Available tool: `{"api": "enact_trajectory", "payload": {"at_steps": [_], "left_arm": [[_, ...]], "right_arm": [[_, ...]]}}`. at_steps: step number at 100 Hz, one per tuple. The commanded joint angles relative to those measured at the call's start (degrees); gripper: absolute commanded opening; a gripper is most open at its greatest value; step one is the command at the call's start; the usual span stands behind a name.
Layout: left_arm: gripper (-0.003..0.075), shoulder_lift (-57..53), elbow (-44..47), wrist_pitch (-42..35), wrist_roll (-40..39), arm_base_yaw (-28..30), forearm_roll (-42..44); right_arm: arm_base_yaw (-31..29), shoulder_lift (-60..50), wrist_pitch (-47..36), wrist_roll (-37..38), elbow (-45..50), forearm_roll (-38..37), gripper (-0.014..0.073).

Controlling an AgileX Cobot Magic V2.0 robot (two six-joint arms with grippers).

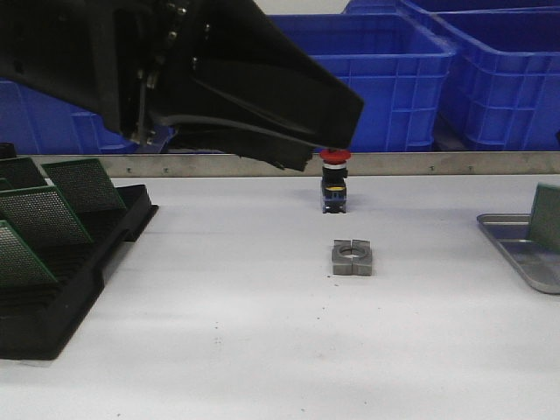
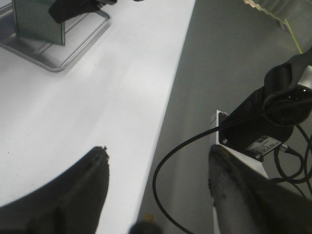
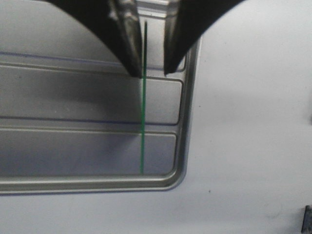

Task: Place circuit board on tray
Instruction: 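Carry the board to the silver tray and release it flat inside, then grasp a second green board in the rack and lift it out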

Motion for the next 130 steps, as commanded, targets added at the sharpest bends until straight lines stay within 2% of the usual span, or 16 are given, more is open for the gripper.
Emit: {"api": "enact_trajectory", "payload": {"at_steps": [1, 10, 17, 32, 47, 68, 80, 92, 108, 130], "left_arm": [[0.0413, -1.6, -1.6, 2.3, 0.3, -0.6, -3.7], [0.0413, -1.6, -1.6, 2.3, 0.3, -0.6, -3.7], [0.0413, -1.6, -1.6, 2.0, 0.3, -0.3, -3.7], [0.0413, -1.9, -1.6, 0.7, 0.3, 3.1, -2.0], [0.0413, -3.3, -2.1, -1.3, 0.3, 9.0, 7.7], [0.0413, -6.0, -3.0, -2.5, 0.3, 15.6, 26.4], [0.0413, -7.9, -3.8, -3.2, 0.3, 18.1, 43.1], [0.0413, -8.7, -3.8, -5.7, 0.3, 19.2, 54.9], [0.0413, -8.3, -3.8, -7.2, 0.3, 19.3, 61.6], [0.0413, -6.6, -3.8, -14.1, 0.2, 19.3, 63.9]], "right_arm": [[-0.4, -1.8, -2.0, -0.2, -2.2, 1.4, 0.0367], [-0.4, -1.9, -3.3, -0.2, -2.5, 1.4, 0.0525], [-0.4, -1.9, -3.8, -0.2, -2.8, 1.3, 0.0562], [-0.4, -3.0, -4.3, -0.2, -2.9, 1.3, 0.0562], [-0.4, -3.6, -2.9, -0.2, -2.9, 1.3, 0.0562], [-0.4, -3.6, -2.5, -0.2, -2.9, 1.3, 0.0562], [-0.4, -3.6, -2.3, -0.2, -2.9, 1.3, 0.0562], [-0.4, -3.6, -2.3, -0.2, -2.9, 1.3, 0.0562], [-0.4, -3.6, -2.3, -0.2, -2.9, 1.3, 0.0562], [-0.4, -3.6, -1.9, -0.2, -2.9, 1.3, 0.0562]]}}
